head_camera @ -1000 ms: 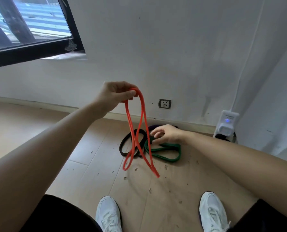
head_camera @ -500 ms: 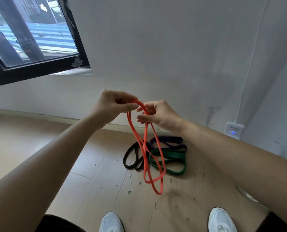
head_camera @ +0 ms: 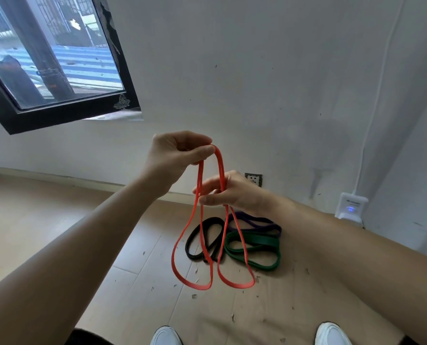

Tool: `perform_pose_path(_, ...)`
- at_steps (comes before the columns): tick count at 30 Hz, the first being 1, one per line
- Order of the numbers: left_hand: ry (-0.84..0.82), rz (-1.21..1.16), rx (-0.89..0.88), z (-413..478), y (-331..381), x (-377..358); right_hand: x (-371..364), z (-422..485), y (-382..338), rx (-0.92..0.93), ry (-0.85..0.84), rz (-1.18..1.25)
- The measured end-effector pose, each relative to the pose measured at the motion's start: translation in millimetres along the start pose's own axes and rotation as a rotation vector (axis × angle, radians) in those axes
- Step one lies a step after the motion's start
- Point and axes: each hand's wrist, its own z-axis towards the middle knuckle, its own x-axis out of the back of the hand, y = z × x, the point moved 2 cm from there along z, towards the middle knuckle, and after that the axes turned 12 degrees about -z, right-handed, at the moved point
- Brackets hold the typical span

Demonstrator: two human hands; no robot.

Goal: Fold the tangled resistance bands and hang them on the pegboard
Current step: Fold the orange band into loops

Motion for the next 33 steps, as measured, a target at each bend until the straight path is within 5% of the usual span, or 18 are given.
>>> perform_pose_path(21, 0.169, -0.172, -0.089, 2.7, 13.5, 14.4, -22.0, 7.7, 26.2, -0.029, -0.095, 0.070)
perform_pose_path(33, 0.352, -0.308, -0.071, 5.6, 3.5, 71.5, -24.1, -4.7, 63.1, -0.196, -0.127, 0.031)
